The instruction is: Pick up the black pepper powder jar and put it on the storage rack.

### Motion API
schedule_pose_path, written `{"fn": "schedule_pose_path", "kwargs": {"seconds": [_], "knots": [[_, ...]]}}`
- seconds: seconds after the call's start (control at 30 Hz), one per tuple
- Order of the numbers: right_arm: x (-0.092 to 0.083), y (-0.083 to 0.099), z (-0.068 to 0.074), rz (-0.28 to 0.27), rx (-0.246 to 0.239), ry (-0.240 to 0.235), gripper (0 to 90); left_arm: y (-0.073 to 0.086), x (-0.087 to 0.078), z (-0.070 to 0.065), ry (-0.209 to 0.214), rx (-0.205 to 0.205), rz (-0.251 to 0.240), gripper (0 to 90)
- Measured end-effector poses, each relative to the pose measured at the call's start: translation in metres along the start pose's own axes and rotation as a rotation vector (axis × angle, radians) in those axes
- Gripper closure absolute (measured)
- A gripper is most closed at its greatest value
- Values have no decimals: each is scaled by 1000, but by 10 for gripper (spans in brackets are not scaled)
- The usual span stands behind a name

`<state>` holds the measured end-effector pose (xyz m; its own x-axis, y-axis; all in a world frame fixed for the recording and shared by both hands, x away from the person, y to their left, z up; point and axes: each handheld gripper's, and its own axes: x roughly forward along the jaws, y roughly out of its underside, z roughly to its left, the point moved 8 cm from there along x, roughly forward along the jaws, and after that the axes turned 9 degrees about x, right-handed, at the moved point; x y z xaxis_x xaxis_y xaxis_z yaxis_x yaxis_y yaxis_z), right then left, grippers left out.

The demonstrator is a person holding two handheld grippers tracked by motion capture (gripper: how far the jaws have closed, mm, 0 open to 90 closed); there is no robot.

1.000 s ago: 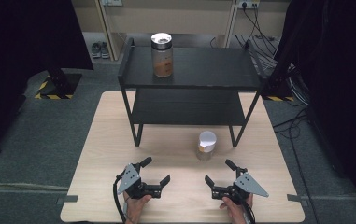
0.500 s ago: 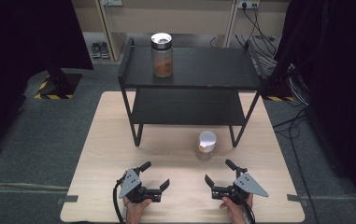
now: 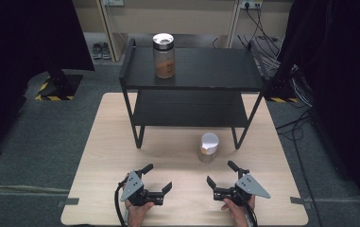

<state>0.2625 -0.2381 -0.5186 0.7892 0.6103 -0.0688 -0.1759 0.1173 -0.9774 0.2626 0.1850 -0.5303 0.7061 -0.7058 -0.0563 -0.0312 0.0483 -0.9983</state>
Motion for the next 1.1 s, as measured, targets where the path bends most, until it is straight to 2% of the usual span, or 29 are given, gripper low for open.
{"fn": "schedule_pose_path", "kwargs": {"seconds": [0.2, 0.33, 0.6, 1.1], "knots": [[5, -1, -3, -5, -2, 14, 5, 0, 0, 0, 2, 0, 2, 3], [12, -3, -7, 4, -27, 19, 4, 0, 0, 0, 1, 0, 3, 3], [21, -3, -12, 15, -14, 36, 5, 0, 0, 0, 0, 1, 4, 3], [47, -9, -23, 34, -25, 62, 5, 0, -1, 0, -3, -5, -6, 3]]}}
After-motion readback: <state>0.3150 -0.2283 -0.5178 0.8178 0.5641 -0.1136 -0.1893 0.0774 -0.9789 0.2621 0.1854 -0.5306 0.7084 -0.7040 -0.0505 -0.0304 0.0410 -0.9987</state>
